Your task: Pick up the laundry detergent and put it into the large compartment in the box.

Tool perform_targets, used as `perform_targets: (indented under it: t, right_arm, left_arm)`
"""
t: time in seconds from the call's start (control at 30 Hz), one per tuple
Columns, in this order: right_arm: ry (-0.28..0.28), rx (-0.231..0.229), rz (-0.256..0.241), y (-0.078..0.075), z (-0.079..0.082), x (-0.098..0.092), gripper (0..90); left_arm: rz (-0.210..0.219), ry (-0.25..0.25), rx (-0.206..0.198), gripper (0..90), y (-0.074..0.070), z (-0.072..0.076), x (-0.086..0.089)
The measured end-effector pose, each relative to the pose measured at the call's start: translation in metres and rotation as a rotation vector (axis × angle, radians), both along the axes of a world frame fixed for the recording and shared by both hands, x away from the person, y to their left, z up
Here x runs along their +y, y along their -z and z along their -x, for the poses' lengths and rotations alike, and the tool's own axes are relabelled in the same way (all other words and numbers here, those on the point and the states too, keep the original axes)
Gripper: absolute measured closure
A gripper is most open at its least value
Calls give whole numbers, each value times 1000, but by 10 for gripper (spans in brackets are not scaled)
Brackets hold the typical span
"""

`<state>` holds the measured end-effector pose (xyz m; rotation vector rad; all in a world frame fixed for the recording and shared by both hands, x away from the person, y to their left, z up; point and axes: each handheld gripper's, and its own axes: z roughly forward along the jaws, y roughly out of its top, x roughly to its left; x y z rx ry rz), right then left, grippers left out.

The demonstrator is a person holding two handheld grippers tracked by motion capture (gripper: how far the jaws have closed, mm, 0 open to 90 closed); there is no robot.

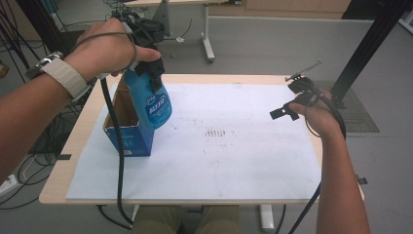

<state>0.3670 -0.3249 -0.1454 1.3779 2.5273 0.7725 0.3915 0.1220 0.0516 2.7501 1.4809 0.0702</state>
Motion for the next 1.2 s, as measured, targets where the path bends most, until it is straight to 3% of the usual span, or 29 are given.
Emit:
perform_targets:
  t: [0.37, 0.53, 1.2]
  right_arm:
    - [-10, -1, 8, -3, -4, 3, 72]
    - [-13, -4, 5, -3, -4, 2, 72]
    - [-15, 1, -3, 1, -8, -2, 72]
  left_arm:
    - [0, -97, 28, 385, -8, -12, 13]
    - [22, -156, 45, 385, -12, -20, 28]
    - [54, -296, 20, 385, -24, -31, 63]
